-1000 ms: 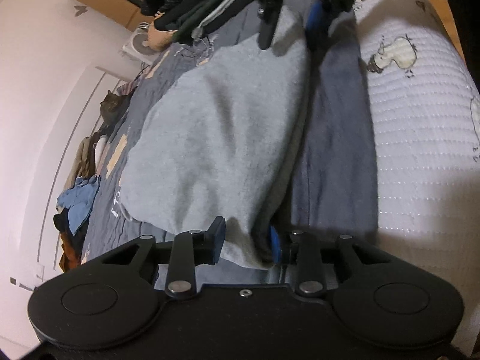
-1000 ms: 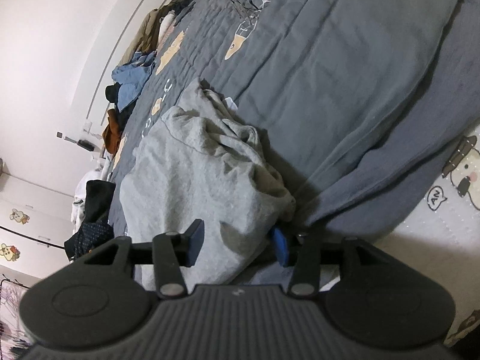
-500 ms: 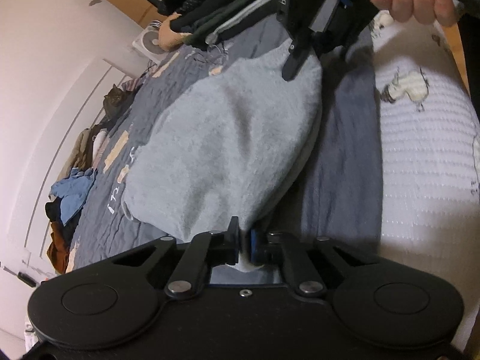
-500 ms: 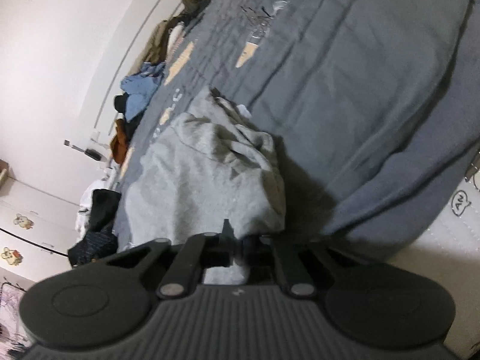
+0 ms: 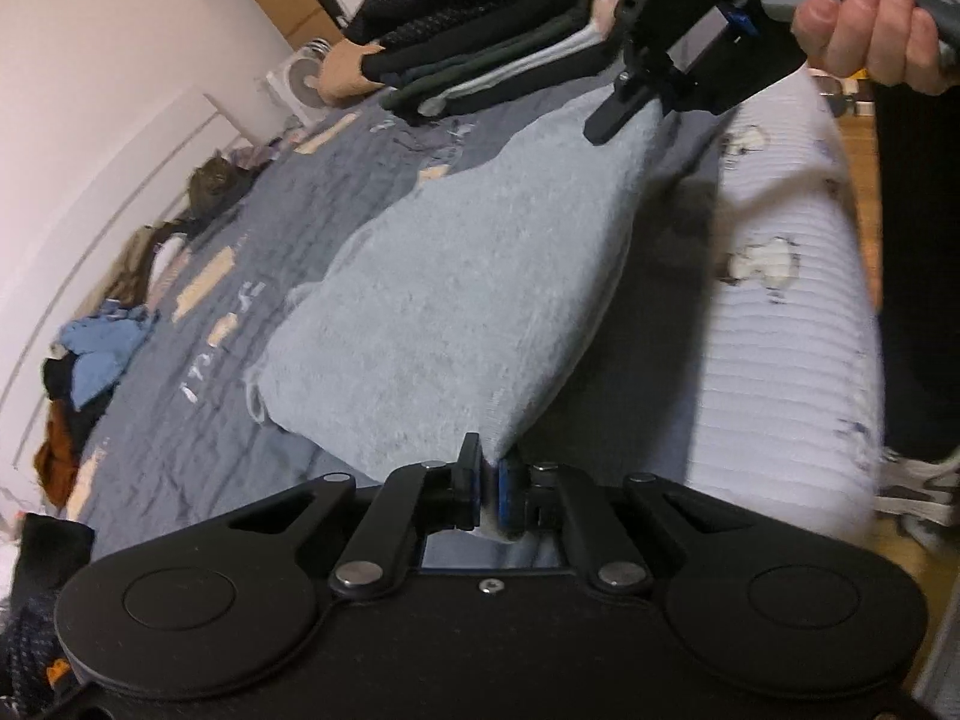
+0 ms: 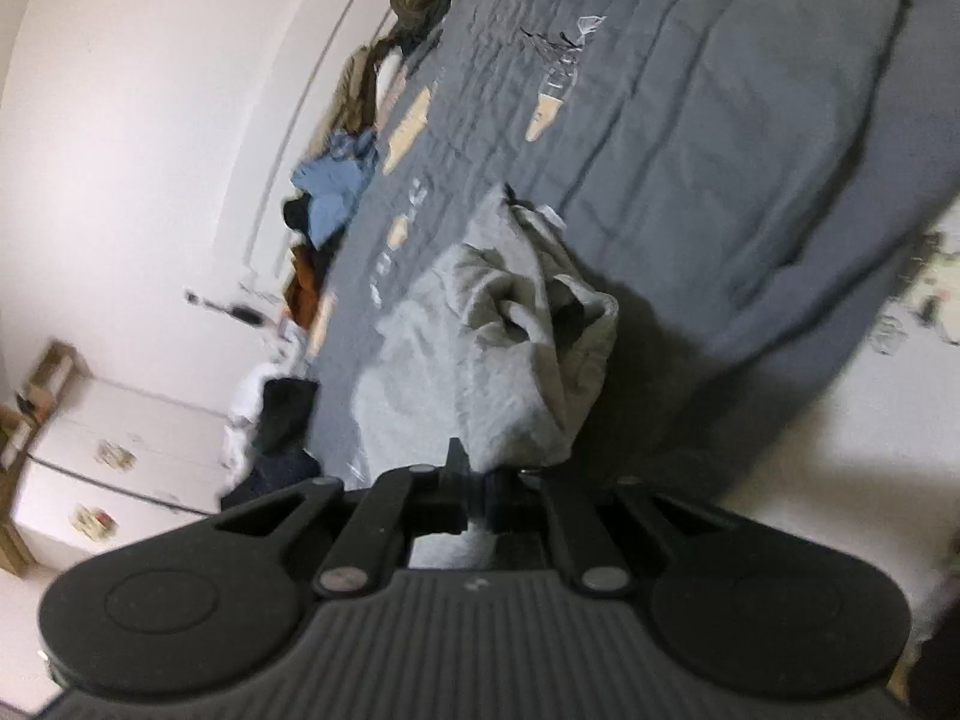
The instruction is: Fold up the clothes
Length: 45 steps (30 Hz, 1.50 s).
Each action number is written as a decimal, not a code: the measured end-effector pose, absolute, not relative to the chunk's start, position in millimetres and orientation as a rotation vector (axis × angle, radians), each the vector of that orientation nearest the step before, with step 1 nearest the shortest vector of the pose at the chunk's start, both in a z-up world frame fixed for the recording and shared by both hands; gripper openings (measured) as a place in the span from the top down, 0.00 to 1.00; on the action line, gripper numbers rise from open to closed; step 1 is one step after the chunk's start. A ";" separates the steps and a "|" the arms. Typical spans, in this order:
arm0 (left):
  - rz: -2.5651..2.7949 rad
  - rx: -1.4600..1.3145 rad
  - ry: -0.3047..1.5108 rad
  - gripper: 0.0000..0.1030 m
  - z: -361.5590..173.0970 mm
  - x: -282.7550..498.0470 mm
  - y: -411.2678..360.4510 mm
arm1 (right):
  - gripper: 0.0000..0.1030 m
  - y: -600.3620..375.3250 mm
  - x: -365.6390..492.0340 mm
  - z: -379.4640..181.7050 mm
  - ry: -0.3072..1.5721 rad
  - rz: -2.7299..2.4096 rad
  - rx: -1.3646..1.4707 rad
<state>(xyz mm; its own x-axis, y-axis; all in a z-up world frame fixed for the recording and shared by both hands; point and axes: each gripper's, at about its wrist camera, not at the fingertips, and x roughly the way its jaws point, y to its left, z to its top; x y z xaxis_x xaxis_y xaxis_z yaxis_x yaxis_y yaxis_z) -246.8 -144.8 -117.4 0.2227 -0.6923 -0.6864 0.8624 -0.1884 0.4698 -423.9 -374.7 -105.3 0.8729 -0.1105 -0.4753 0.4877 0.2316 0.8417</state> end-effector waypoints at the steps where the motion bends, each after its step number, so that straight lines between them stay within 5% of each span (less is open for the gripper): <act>1: -1.422 1.071 0.216 0.95 -119.1 -249.2 -143.3 | 0.96 -372.9 -424.0 -107.6 0.385 -0.438 1.262; 10: -1.437 1.096 0.327 0.73 -129.4 -244.9 -134.1 | 0.87 -376.4 -423.5 -88.1 0.537 -0.585 1.013; 12: -1.440 1.015 0.333 0.63 -118.3 -239.4 -132.2 | 0.72 -374.1 -427.7 -75.5 0.509 -0.607 0.940; 15: -1.443 0.892 0.336 0.59 -103.2 -233.6 -131.8 | 0.64 -377.5 -423.6 -58.7 0.472 -0.580 0.883; 27: -1.359 0.449 0.400 0.44 -63.3 -195.5 -136.4 | 0.60 -414.6 -306.9 -15.6 0.517 -0.364 0.571; 45: -1.219 0.168 0.537 0.39 -61.2 -142.8 -151.0 | 0.60 -465.8 -252.4 -72.5 0.673 -0.240 0.501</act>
